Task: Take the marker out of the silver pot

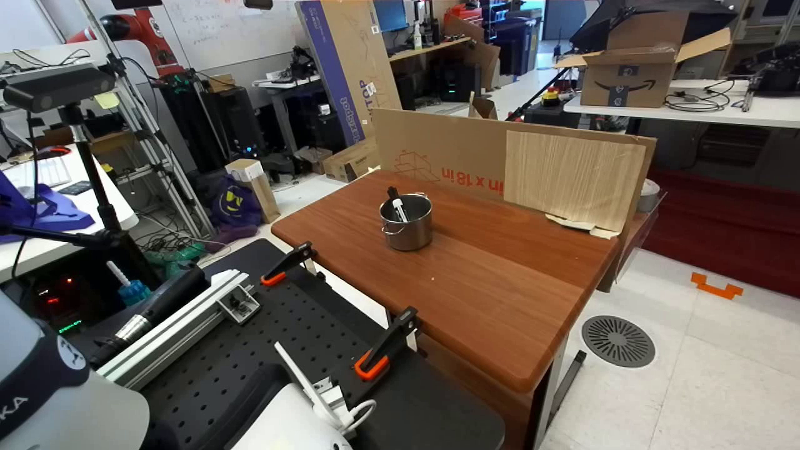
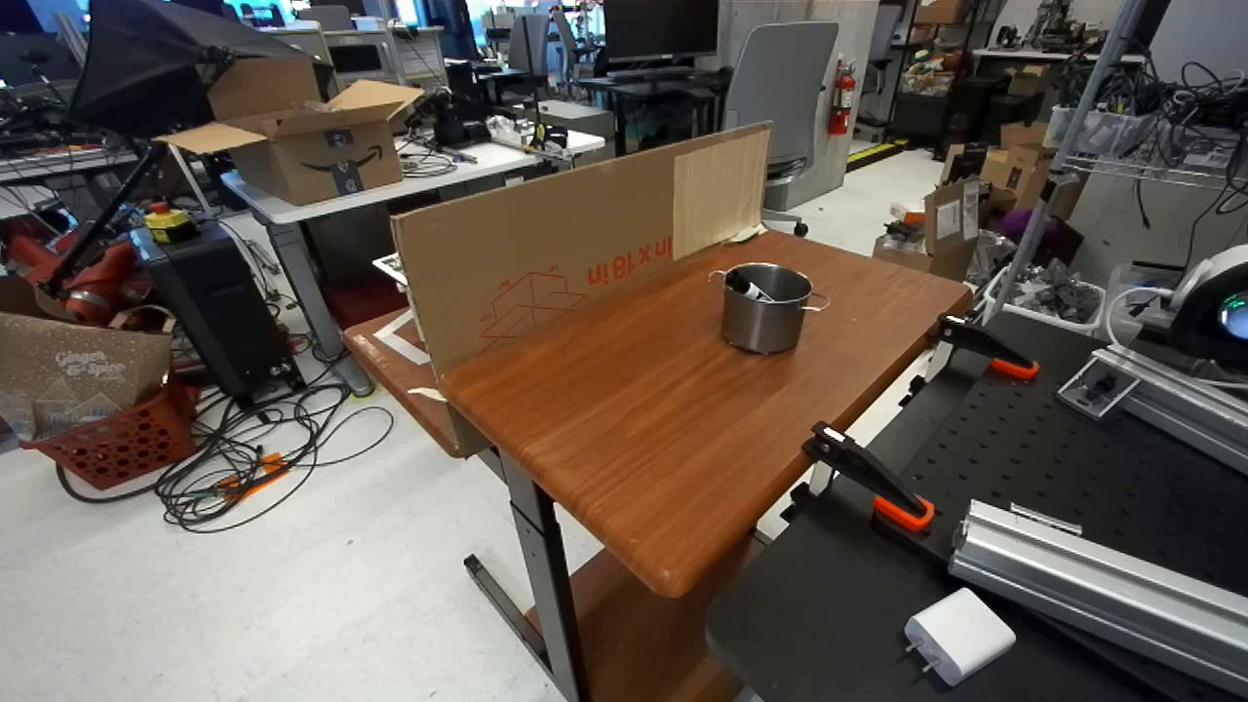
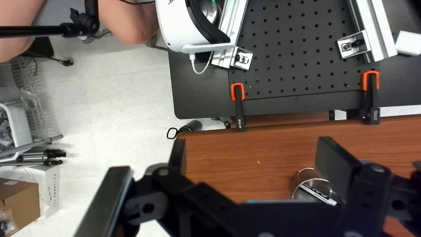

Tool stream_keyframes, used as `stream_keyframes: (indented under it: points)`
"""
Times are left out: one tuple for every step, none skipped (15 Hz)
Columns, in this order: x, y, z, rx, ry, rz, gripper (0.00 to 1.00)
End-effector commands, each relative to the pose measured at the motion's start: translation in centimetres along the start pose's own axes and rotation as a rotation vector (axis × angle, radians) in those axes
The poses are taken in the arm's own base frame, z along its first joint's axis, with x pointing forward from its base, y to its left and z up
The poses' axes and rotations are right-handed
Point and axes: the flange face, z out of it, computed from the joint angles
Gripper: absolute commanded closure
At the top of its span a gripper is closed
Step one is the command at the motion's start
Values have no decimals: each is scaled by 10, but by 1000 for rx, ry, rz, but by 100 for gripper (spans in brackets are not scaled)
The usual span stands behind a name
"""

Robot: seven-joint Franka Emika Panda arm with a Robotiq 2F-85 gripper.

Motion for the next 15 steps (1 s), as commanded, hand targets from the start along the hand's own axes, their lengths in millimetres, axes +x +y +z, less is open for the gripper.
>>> stream_keyframes:
  points:
    - [0,0,0,0,-1,0,0]
    - [0,0,0,0,-1,0,0]
    - [0,0,0,0,-1,0,0]
    - [3,-3,1,-4,-4,7,0]
    - [5,-7,1,-6,-5,13,0]
    - [10,-11,3,-9,-6,6,0]
    - [15,-15,5,-15,-6,3,0]
    - [20,-22,8,-33,12,-13,0]
    - [27,-30,11,-52,32,-36,0]
    - [34,-40,15,-63,47,-60,0]
    - [42,-49,21,-76,64,-91,0]
    - [49,-60,27,-92,80,-129,0]
    - [56,-68,34,-107,93,-170,0]
    - [63,-78,41,-127,108,-217,0]
    - [69,-86,48,-141,117,-257,0]
